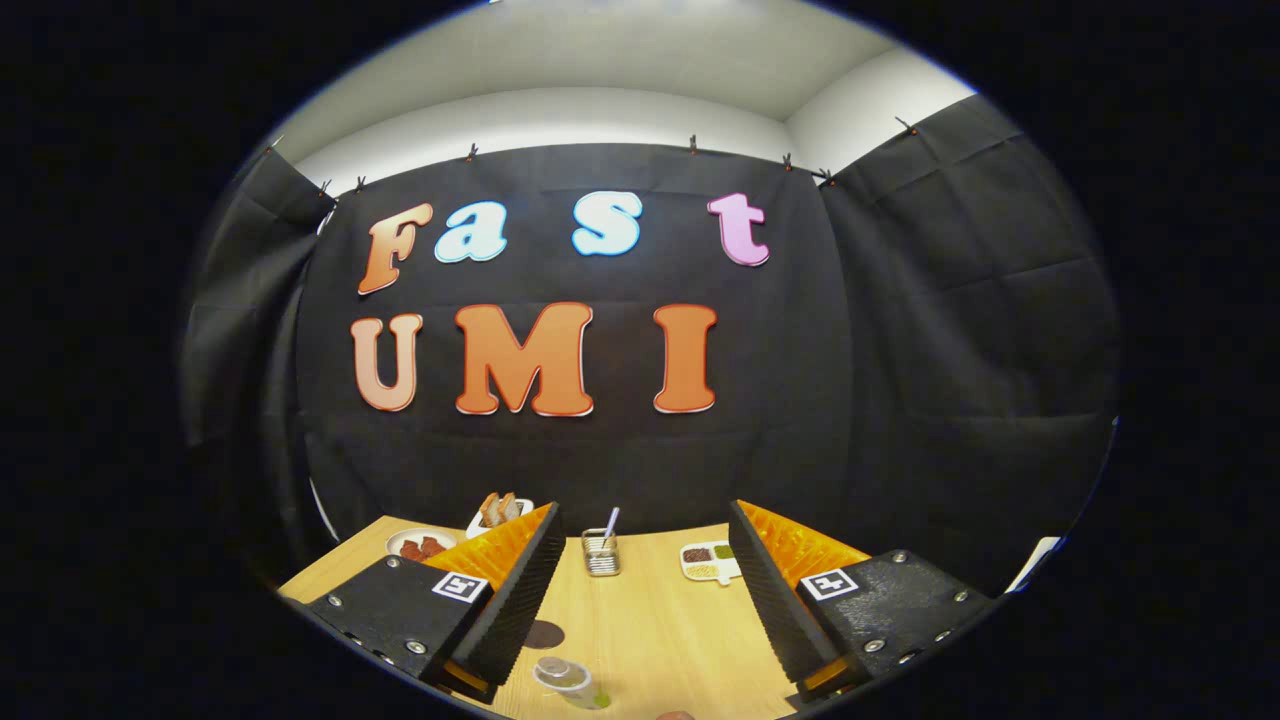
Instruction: Take the bottle from table, then pour the juice into the cup, finally place the bottle on the coaster
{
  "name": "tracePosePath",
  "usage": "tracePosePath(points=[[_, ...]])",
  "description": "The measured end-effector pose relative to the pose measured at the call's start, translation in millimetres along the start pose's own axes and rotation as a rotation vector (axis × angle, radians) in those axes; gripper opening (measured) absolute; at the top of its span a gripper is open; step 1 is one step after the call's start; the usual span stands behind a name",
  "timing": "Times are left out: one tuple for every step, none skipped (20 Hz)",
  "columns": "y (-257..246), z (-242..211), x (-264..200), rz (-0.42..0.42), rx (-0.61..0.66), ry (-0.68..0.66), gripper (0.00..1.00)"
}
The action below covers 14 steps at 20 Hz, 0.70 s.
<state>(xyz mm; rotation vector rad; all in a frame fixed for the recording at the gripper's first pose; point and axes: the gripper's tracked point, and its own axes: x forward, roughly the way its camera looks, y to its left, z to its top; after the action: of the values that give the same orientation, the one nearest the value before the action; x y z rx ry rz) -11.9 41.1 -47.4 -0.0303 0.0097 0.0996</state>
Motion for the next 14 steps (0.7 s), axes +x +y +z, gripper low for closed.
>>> tracePosePath(points=[[9, -9, 0, 0.021, 0.006, 0.014, 0.98], [15, -17, 2, 0.035, 0.008, 0.022, 0.98], [21, -25, 3, 0.048, 0.003, 0.033, 0.98], [29, -36, 4, 0.063, -0.002, 0.049, 0.98], [35, -47, 5, 0.077, -0.006, 0.068, 0.98], [41, -60, 6, 0.09, -0.008, 0.09, 0.98], [45, -76, 6, 0.102, -0.009, 0.119, 0.98], [50, -90, 7, 0.112, -0.013, 0.143, 0.98], [52, -101, 7, 0.118, -0.025, 0.162, 0.98], [53, -115, 9, 0.117, -0.047, 0.182, 0.98], [52, -129, 9, 0.117, -0.07, 0.205, 0.98], [53, -145, 8, 0.119, -0.086, 0.232, 0.98], [54, -158, 7, 0.127, -0.089, 0.255, 0.98], [56, -169, 7, 0.133, -0.089, 0.278, 0.98]])
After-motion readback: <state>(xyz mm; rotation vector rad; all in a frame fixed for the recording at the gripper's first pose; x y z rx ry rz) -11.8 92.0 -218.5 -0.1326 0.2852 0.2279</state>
